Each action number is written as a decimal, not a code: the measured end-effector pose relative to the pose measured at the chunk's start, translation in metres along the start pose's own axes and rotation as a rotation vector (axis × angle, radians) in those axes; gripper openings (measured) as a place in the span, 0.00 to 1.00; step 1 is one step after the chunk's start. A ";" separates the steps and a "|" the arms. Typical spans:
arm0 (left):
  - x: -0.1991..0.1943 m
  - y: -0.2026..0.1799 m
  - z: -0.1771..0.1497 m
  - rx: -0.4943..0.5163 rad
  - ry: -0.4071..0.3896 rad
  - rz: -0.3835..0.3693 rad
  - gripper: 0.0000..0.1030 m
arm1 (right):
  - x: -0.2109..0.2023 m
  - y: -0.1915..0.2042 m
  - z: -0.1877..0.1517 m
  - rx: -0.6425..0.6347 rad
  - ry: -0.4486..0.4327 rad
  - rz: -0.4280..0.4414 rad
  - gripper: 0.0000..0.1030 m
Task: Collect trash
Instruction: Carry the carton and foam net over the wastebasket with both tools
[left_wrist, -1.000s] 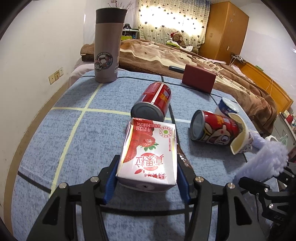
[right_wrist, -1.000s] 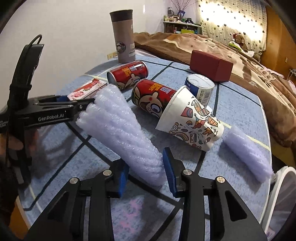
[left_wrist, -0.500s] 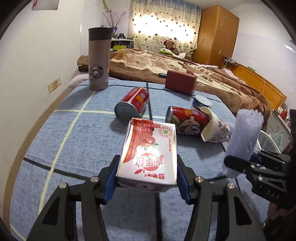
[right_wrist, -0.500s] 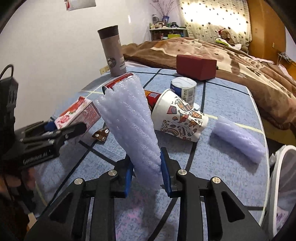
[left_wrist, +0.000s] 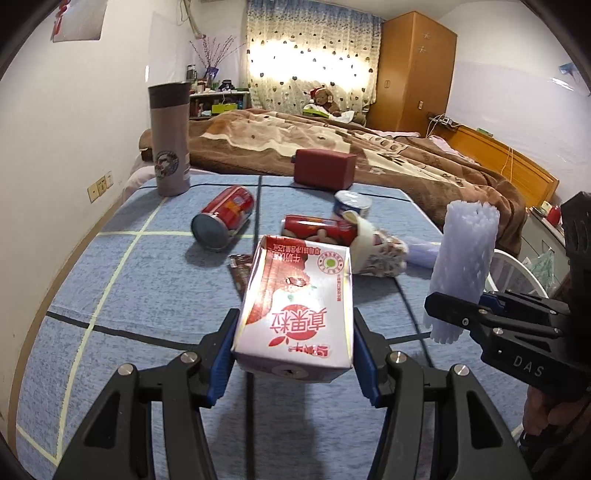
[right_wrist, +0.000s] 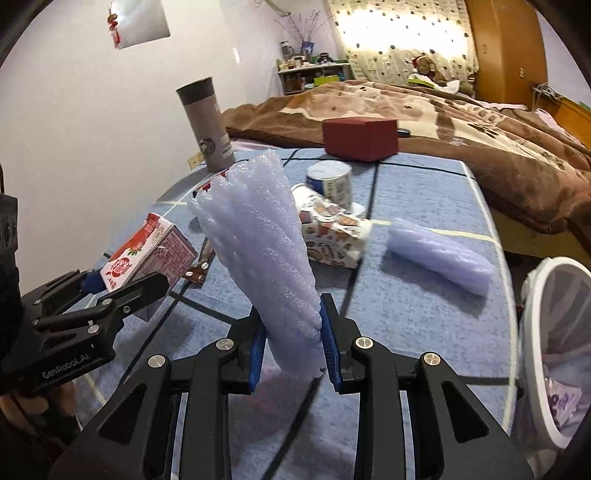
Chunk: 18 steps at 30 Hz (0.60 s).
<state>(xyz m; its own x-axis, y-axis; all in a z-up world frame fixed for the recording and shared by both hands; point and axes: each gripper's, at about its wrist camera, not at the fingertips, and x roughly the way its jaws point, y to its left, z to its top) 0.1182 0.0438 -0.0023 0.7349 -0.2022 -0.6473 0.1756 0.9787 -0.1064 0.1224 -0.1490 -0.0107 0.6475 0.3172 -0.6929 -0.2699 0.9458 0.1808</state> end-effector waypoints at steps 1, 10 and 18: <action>-0.001 -0.004 0.000 0.007 -0.002 -0.006 0.56 | -0.003 -0.002 -0.001 0.004 -0.004 -0.011 0.28; -0.008 -0.050 0.006 0.066 -0.033 -0.045 0.57 | -0.028 -0.032 -0.006 0.071 -0.057 -0.066 0.28; -0.008 -0.094 0.013 0.122 -0.048 -0.098 0.57 | -0.053 -0.063 -0.015 0.126 -0.098 -0.115 0.28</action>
<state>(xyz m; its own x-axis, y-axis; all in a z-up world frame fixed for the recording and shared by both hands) 0.1044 -0.0472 0.0231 0.7399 -0.3013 -0.6015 0.3247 0.9430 -0.0729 0.0949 -0.2261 0.0041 0.7367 0.2065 -0.6439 -0.1030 0.9754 0.1950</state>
